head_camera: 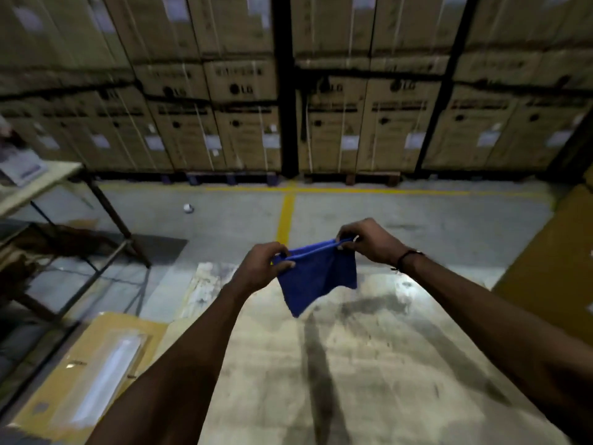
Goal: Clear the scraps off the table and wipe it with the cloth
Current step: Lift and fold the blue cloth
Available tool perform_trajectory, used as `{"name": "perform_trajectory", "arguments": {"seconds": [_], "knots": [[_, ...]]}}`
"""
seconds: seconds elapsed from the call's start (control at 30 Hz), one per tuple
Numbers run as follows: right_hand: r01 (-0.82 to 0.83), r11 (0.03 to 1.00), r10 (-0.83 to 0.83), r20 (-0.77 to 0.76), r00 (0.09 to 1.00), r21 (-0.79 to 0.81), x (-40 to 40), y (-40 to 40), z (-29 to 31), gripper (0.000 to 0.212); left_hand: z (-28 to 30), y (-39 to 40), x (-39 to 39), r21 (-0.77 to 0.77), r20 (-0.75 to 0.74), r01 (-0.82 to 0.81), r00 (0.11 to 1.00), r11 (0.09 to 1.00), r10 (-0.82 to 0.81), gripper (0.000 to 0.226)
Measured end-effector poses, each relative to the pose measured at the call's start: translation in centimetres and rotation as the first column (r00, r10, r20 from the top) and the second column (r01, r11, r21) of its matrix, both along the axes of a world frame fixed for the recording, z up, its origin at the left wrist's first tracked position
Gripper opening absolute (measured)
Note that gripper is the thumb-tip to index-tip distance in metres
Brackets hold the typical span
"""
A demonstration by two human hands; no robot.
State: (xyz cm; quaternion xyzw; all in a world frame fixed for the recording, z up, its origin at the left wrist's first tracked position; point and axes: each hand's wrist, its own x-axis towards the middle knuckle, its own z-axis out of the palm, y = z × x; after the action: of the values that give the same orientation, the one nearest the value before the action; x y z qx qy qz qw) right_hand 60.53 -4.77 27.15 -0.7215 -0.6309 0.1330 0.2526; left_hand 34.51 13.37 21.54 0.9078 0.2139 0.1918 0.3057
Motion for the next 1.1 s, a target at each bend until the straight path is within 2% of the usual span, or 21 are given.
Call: {"name": "perform_trajectory", "arguments": {"seconds": [0.23, 0.5, 0.63, 0.77, 0.83, 0.93, 1.0, 1.1], "knots": [[0.001, 1.000, 0.001, 0.146, 0.989, -0.015, 1.2, 2.9, 8.9, 0.009, 9.6, 4.0, 1.5, 0.023, 0.069, -0.078, 0.995, 0.997, 0.076, 0.037], [0.021, 0.997, -0.007, 0.188, 0.982, -0.074, 0.3, 4.9, 16.5, 0.015, 17.0, 6.9, 1.1, 0.021, 0.096, -0.145, 0.985, 0.989, 0.143, 0.025], [0.022, 0.999, -0.010, 0.233, 0.972, -0.047, -0.3, 5.6, 18.8, 0.019, 19.4, 7.5, 1.0, -0.003, 0.139, -0.158, 0.978, 0.987, 0.156, 0.024], [-0.072, 0.997, 0.070, 0.226, 0.972, -0.001, -0.9, 5.9, 20.7, 0.018, 21.3, 7.9, 1.3, 0.017, 0.170, -0.182, 0.970, 0.983, 0.176, 0.029], [-0.138, 0.989, 0.145, 0.286, 0.947, -0.045, -1.7, 5.9, 21.7, 0.024, 21.9, 8.1, 1.5, 0.022, 0.214, -0.199, 0.958, 0.980, 0.190, 0.039], [-0.173, 0.963, 0.241, 0.381, 0.893, -0.206, -2.2, 6.7, 22.8, 0.051, 22.7, 8.3, 1.8, 0.012, 0.240, -0.183, 0.955, 0.983, 0.175, 0.041], [-0.153, 0.939, 0.276, 0.412, 0.869, -0.307, -2.0, 7.5, 23.0, 0.064, 23.3, 8.1, 2.0, 0.008, 0.240, -0.166, 0.958, 0.986, 0.159, 0.038], [-0.088, 0.930, 0.240, 0.408, 0.881, -0.358, -1.9, 8.3, 23.4, 0.068, 24.1, 7.8, 2.3, 0.033, 0.237, -0.148, 0.962, 0.988, 0.136, 0.030]]}}
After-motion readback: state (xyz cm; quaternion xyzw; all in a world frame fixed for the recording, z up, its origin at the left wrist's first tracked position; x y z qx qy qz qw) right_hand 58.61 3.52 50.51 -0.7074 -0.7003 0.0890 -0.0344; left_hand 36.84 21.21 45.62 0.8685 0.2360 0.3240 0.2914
